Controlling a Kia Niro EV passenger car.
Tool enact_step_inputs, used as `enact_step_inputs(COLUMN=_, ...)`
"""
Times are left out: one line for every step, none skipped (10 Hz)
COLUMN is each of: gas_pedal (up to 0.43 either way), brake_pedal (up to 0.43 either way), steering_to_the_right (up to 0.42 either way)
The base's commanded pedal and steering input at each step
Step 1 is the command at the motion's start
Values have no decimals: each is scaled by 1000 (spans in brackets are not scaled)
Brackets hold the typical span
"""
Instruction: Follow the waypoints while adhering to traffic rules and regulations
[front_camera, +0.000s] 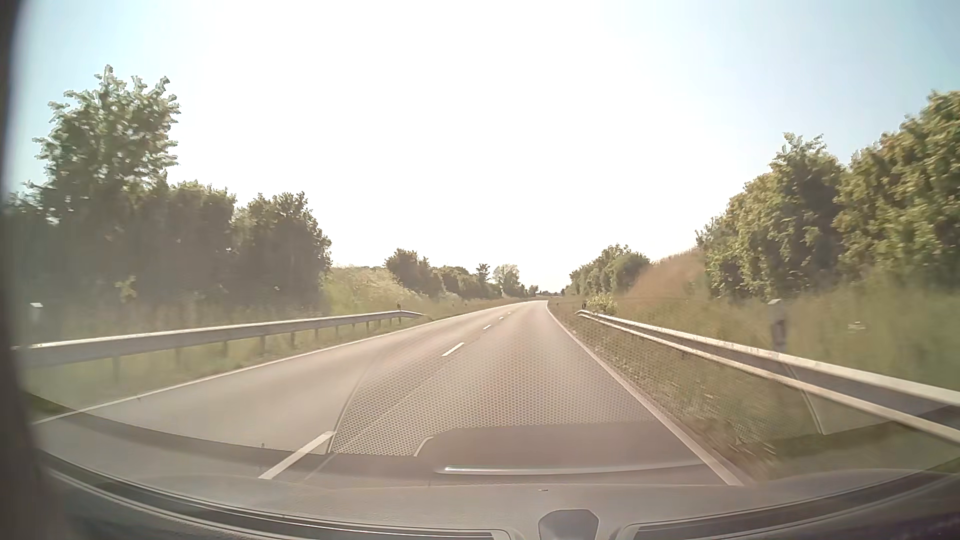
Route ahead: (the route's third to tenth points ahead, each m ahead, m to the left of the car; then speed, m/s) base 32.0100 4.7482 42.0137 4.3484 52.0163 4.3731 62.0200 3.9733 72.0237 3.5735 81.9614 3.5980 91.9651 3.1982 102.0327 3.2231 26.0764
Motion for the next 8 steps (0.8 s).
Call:
enact_step_inputs(gas_pedal=197, brake_pedal=6, steering_to_the_right=7)
enact_step_inputs(gas_pedal=209, brake_pedal=6, steering_to_the_right=7)
enact_step_inputs(gas_pedal=228, brake_pedal=6, steering_to_the_right=7)
enact_step_inputs(gas_pedal=248, brake_pedal=6, steering_to_the_right=7)
enact_step_inputs(gas_pedal=268, brake_pedal=6, steering_to_the_right=7)
enact_step_inputs(gas_pedal=268, brake_pedal=6, steering_to_the_right=6)
enact_step_inputs(gas_pedal=268, brake_pedal=6, steering_to_the_right=7)
enact_step_inputs(gas_pedal=268, brake_pedal=6, steering_to_the_right=6)
